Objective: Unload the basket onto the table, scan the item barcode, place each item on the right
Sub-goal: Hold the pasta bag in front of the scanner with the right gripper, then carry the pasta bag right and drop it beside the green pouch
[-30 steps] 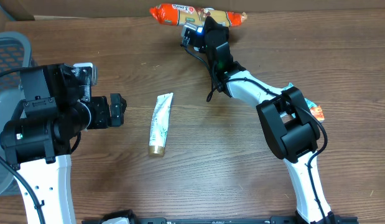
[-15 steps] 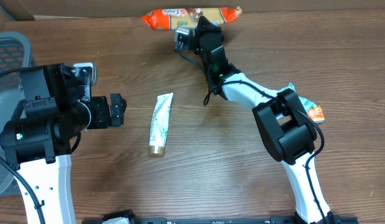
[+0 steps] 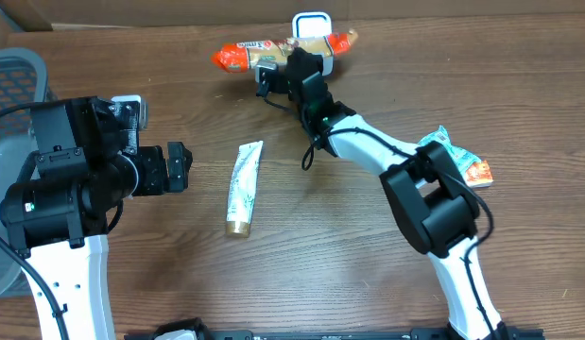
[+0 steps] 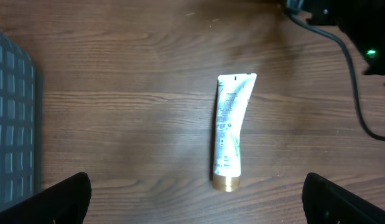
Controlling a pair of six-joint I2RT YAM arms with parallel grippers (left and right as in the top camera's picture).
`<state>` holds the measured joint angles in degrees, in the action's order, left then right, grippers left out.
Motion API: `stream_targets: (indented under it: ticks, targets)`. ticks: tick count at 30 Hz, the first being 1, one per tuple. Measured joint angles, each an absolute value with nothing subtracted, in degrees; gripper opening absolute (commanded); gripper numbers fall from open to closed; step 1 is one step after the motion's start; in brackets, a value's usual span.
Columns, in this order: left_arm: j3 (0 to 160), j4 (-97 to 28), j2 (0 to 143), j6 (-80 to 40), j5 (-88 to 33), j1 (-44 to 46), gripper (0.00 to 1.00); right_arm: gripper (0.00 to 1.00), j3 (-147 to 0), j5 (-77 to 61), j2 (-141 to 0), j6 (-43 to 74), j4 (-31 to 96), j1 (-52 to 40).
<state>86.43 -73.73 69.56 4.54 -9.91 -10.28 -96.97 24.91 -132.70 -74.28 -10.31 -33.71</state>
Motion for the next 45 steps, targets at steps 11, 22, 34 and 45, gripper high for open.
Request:
stream_targets:
  ticks: [11,22,34,45]
  targets:
    - [86.4,-73.7,69.6,4.5,-9.9,-10.3,1.0,0.04,-96.7,19.0,-103.2,-37.3,27.4,-32.9]
    - [86.4,-73.7,69.6,4.5,-9.9,-10.3,1.0,0.04,-97.2,-4.8,-89.2,10.0,64.9,-14.8]
    - [86.4,-73.7,69.6,4.5,-9.9,-10.3,1.0,0.1,-73.1,-7.5,-90.9,31.6,54.1,14.8]
    - [86.4,-73.7,69.6,4.5,-9.9,-10.3,1.0,0.86,-62.8,-8.7,-90.9,25.9,47.7,19.7]
